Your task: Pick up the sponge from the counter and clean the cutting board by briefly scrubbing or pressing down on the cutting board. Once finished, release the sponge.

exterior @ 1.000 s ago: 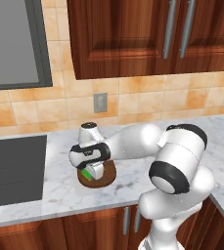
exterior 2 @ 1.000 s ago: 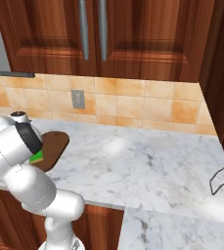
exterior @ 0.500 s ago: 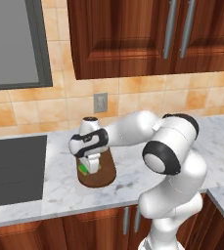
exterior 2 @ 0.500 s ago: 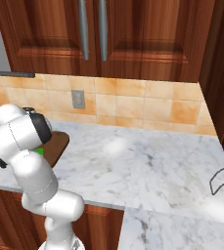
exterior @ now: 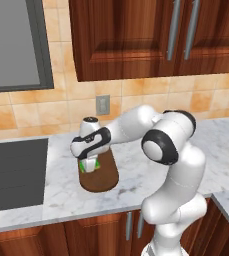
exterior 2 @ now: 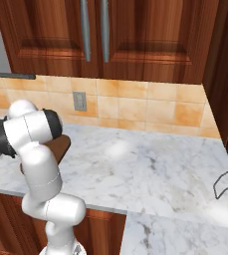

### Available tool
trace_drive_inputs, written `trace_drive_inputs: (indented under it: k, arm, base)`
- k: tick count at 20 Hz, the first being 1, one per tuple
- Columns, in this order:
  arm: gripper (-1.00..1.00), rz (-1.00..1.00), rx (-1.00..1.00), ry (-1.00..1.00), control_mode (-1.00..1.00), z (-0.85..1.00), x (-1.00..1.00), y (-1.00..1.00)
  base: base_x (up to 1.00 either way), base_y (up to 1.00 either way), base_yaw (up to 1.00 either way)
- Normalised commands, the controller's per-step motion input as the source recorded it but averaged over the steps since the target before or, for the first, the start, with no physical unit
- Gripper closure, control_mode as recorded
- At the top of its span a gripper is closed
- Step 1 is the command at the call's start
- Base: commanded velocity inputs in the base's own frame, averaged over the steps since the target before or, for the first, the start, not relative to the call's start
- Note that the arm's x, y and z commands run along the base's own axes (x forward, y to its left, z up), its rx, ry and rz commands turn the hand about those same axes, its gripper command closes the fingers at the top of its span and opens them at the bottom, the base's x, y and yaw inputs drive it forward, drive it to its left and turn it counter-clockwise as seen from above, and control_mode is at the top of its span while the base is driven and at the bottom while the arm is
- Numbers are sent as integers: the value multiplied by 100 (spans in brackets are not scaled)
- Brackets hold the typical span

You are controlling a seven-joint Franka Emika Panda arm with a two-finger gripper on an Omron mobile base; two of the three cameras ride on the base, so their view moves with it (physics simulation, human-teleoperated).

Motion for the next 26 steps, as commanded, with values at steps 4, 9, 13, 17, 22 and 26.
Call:
trace_drive_inputs:
  k: [4,9,13,17,22,26]
  arm:
    - [100,-9,7,-4,-100,0,76,-17]
    - [100,-11,7,-3,-100,0,77,-21]
    - [100,-10,8,-3,-100,0,78,-19]
    - [100,-8,7,-2,-100,0,73,-22]
    - [100,-9,3,0,-100,-26,17,-49]
    - [100,-12,3,0,-100,-51,-20,-48]
  base:
    - [0,0,0]
    - [0,0,0]
    - [0,0,0]
    - [0,0,0]
    - [0,0,0]
    - [0,0,0]
